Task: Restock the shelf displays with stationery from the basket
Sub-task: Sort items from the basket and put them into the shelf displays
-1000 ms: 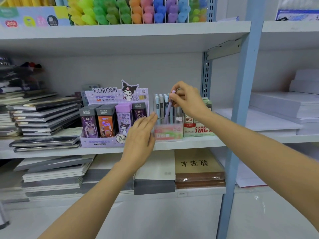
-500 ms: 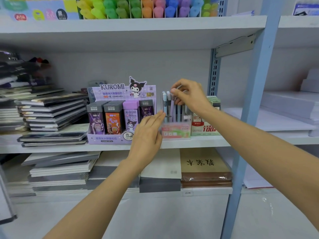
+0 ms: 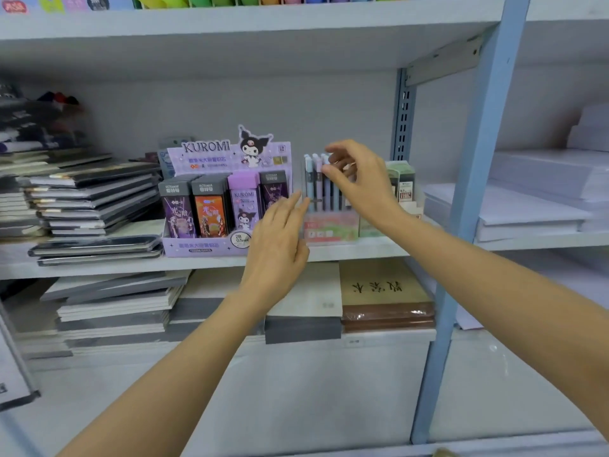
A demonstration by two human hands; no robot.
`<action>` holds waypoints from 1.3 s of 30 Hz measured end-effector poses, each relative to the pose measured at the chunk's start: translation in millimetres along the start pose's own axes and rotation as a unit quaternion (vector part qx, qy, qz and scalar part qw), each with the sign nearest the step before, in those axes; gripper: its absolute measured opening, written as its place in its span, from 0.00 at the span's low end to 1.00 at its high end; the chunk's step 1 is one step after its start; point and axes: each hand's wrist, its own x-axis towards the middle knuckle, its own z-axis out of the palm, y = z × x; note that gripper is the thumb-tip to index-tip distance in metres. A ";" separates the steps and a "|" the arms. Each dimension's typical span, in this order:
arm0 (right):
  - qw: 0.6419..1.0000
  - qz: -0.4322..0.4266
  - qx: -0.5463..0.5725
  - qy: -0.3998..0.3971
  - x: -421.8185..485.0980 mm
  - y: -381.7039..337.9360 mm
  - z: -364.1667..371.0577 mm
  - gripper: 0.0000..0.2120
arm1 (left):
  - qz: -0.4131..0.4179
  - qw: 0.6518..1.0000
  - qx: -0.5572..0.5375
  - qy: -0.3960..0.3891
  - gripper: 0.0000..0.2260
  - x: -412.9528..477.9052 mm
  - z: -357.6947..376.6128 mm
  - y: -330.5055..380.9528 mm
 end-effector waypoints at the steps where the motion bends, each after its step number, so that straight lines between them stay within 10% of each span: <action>1: 1.000 -0.027 0.006 0.003 -16.0 -3.9 -4.3 0.11 | 0.010 0.999 0.000 0.038 0.23 -8.2 2.9 2.7; 5: 0.992 -0.021 0.042 -0.115 -111.4 7.0 -9.9 0.09 | 0.018 0.996 -0.044 0.078 0.10 -65.3 41.8 19.3; 9: 0.945 0.076 -0.025 -0.316 -234.1 58.1 9.3 0.09 | -0.018 0.972 -0.144 -0.184 0.06 -150.5 116.1 33.8; 18: 0.775 0.298 -0.099 -0.549 -486.2 149.2 44.1 0.25 | -0.157 0.724 -0.170 -0.650 0.09 -356.5 229.1 47.0; 28: 0.850 0.312 -0.088 -0.416 -548.9 141.6 61.9 0.25 | -0.186 0.658 -0.145 -0.715 0.12 -440.6 257.3 37.7; 39: 0.851 0.396 -0.087 -0.334 -550.0 141.0 67.4 0.21 | -0.132 0.651 -0.174 -0.727 0.10 -458.9 252.7 56.4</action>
